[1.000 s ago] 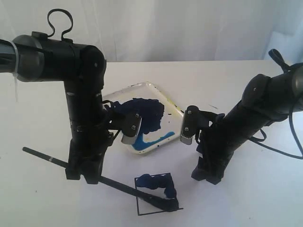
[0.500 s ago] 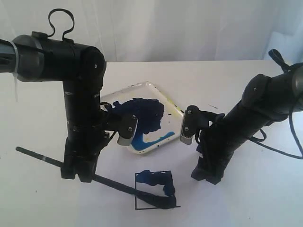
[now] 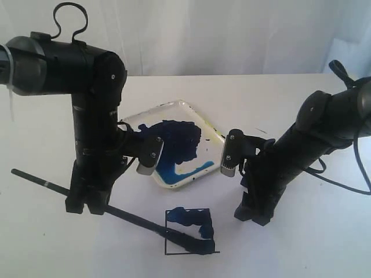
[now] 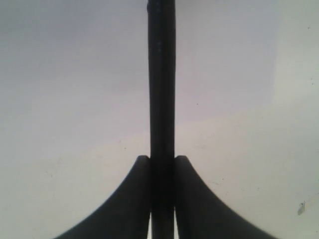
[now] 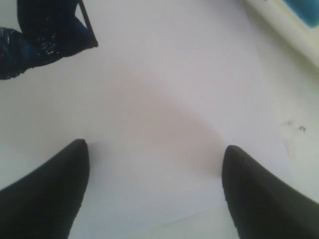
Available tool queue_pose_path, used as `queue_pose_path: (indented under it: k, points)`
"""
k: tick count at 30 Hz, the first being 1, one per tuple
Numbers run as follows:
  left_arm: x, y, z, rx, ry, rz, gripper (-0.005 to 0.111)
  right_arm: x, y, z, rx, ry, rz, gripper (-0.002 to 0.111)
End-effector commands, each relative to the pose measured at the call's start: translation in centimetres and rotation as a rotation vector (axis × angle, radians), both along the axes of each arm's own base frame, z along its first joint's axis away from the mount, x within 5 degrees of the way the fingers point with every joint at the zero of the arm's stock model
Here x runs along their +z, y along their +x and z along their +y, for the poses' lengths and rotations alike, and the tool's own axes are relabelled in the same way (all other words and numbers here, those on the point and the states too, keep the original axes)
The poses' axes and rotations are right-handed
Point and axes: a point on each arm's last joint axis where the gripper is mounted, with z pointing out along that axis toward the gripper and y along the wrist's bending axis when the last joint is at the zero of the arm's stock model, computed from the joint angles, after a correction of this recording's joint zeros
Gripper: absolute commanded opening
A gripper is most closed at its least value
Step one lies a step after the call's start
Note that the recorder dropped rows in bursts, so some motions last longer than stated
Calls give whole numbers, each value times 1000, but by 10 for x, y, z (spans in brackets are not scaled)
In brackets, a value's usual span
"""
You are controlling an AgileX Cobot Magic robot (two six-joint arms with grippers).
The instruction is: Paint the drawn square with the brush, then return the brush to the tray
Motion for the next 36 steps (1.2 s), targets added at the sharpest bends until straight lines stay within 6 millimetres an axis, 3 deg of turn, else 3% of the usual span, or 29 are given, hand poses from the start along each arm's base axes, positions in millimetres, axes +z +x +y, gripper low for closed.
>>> queue_pose_path:
  k: [1,36]
  points:
    - [8,-10,5,-1,47,62,0,-4,1,-1,2,-15,-7,69]
    - [2,-13,-1,13,74,69,0,-4,0,-1,3,-14,-5,69]
